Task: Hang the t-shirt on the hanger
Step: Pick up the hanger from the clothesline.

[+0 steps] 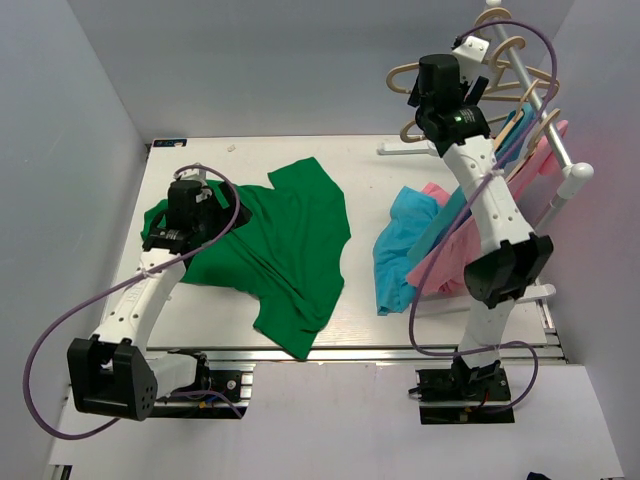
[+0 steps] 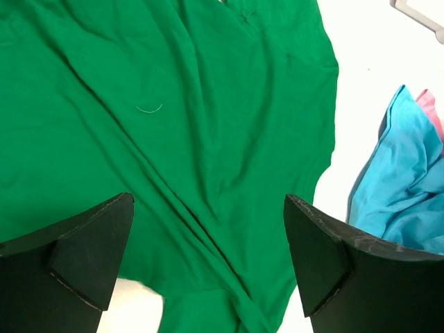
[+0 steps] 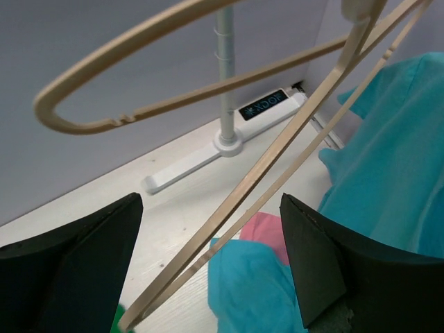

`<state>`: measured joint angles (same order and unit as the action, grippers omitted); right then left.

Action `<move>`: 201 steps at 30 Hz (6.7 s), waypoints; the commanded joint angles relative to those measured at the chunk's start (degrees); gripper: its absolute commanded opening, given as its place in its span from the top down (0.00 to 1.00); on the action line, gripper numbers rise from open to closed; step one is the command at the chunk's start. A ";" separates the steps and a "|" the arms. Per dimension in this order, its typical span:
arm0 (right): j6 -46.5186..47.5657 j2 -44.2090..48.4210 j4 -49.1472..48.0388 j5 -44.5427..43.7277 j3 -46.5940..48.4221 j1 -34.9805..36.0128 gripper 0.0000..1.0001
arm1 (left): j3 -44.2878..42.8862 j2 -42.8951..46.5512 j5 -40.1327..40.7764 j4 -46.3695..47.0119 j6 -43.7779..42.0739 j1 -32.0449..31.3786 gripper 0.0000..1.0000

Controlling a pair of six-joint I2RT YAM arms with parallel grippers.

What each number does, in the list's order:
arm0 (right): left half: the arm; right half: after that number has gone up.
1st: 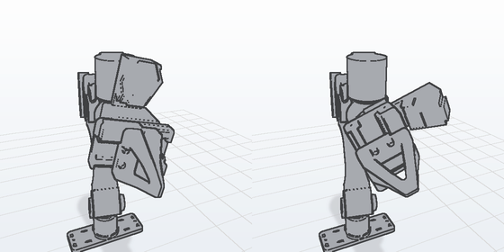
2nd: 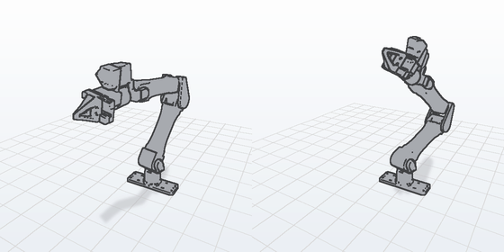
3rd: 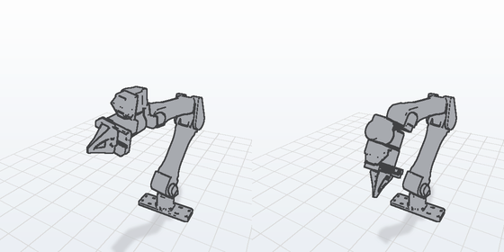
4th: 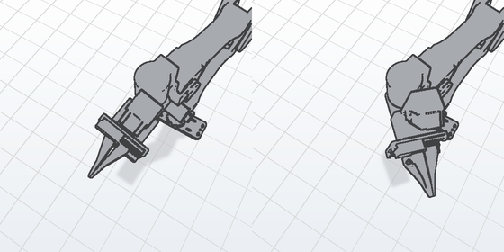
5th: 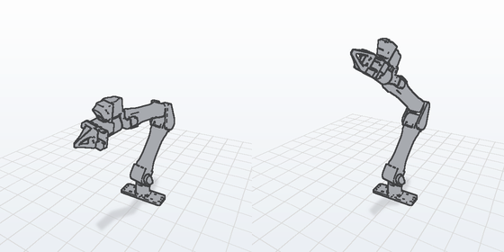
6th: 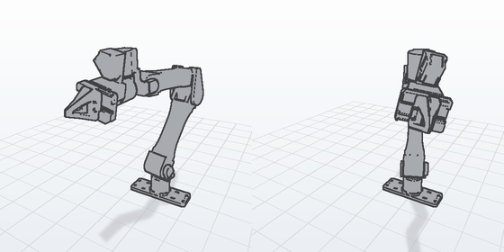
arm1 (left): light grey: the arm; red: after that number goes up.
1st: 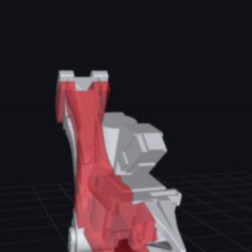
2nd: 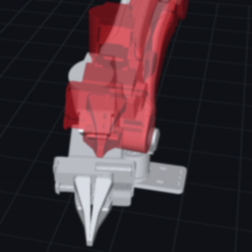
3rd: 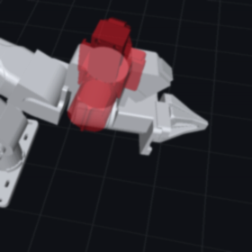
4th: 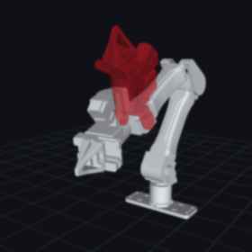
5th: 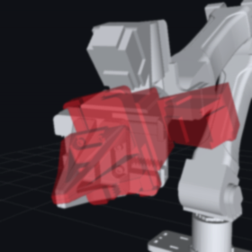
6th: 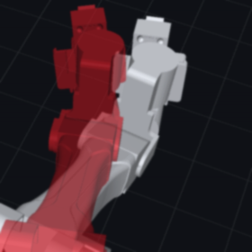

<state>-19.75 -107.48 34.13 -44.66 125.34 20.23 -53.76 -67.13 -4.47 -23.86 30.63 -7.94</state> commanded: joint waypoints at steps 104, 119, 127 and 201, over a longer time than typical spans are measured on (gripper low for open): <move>-12.33 35.41 -41.25 62.95 -65.40 16.24 1.00 | -5.65 1.84 -17.51 33.87 -1.28 -20.17 0.02; -7.24 33.22 -38.09 62.42 -66.19 18.62 1.00 | -6.54 -0.89 -5.55 34.67 0.13 -23.34 0.56; -1.97 30.23 -35.02 62.86 -63.65 21.16 0.92 | -6.53 -0.98 -4.41 34.50 -0.66 -23.70 0.99; 1.99 16.95 -36.50 -12.12 -54.94 46.04 1.00 | -14.80 -2.39 33.39 5.93 15.07 -33.89 0.99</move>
<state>-17.67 -91.59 0.82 -53.06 67.79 66.57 -66.41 -71.26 29.34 -16.88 45.06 -41.82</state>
